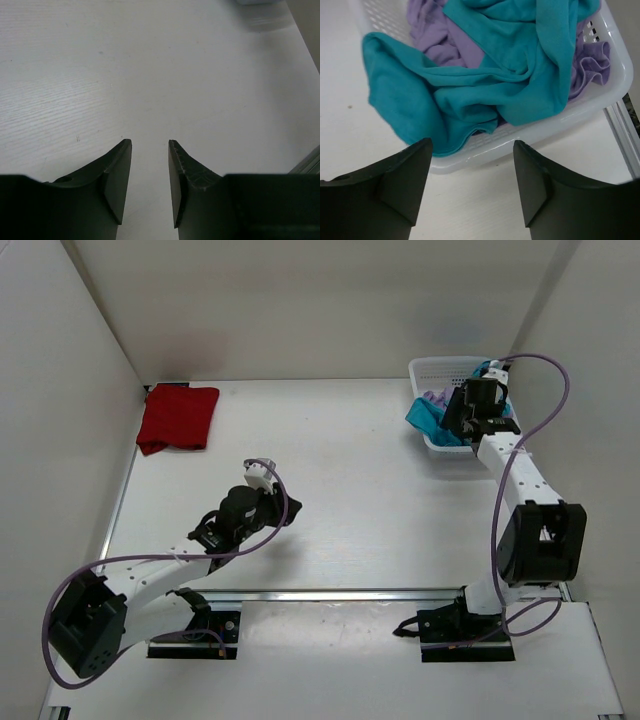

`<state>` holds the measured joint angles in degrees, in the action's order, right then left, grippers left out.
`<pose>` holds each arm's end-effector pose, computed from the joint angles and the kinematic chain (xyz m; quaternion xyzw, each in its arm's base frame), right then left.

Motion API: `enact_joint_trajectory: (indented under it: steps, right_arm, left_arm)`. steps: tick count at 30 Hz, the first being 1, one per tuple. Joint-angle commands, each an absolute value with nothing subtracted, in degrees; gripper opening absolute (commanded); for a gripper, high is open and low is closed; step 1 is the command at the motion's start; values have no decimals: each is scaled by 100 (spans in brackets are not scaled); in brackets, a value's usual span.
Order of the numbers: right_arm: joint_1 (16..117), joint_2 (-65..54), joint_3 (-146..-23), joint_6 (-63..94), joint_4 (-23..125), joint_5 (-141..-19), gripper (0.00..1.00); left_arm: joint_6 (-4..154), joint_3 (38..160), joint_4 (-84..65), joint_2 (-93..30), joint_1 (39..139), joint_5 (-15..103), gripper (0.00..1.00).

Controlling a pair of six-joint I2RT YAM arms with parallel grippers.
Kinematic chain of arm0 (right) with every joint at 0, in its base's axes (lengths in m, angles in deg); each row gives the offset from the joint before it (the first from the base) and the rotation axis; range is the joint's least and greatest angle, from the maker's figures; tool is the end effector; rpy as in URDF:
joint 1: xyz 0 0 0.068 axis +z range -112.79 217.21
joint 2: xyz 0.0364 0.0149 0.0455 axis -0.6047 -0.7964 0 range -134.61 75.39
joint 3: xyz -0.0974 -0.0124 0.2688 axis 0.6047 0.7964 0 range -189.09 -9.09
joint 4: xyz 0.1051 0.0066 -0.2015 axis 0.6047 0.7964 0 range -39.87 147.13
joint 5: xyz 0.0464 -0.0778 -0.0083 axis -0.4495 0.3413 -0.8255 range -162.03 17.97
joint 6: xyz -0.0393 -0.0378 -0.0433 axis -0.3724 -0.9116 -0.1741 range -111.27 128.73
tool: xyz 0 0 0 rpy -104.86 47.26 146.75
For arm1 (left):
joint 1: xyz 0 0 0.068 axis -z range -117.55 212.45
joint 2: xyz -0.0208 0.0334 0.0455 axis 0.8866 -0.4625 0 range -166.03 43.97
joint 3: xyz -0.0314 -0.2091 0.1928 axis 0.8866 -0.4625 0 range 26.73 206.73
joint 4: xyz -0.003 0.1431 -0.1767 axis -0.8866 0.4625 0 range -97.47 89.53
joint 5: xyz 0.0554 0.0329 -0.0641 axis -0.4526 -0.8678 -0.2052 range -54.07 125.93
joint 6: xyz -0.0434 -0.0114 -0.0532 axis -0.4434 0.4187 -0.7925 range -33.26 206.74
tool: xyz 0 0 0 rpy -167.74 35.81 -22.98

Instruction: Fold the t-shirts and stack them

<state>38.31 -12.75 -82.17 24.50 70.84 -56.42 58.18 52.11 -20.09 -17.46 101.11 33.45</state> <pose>0.3322 -0.0088 0.3198 0.1740 0.8668 -0.0534 0.4643 0.1660 -0.1297 0.2315 0.0617 0.8335 -0.2887 0.4671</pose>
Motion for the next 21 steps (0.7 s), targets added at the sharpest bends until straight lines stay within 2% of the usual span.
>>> enact_joint_trajectory:
  steps: [1,3,13,15,17,20,21]
  right_arm:
    - [3747,-1504,-8573,2236,7316,-5542,67]
    - [3782,-1715,-8669,2166,7272,-5306,71]
    - [3730,-2575,-9197,2130,7192,-5138,69]
    - [3730,-2787,-9486,2121,7315,-5112,62]
    - [3730,-2989,-9723,2147,7464,-5033,44]
    - [3730,-2684,-9533,2156,7125,-5059,11]
    - [3782,-2578,-9348,2130,6974,-5059,8]
  left_arm:
    - [5809,4984,-2205,-1431,10227,3312,46]
    - [5826,5001,-2119,-1404,10209,3303,47]
    - [5896,5116,-2091,-1580,10183,3478,46]
    - [5879,5063,-2074,-1545,10191,3409,46]
    - [5879,5072,-2100,-1501,10157,3409,46]
    - [5835,5072,-2065,-1492,10130,3443,46]
    - [5852,5150,-2021,-1518,10147,3435,46]
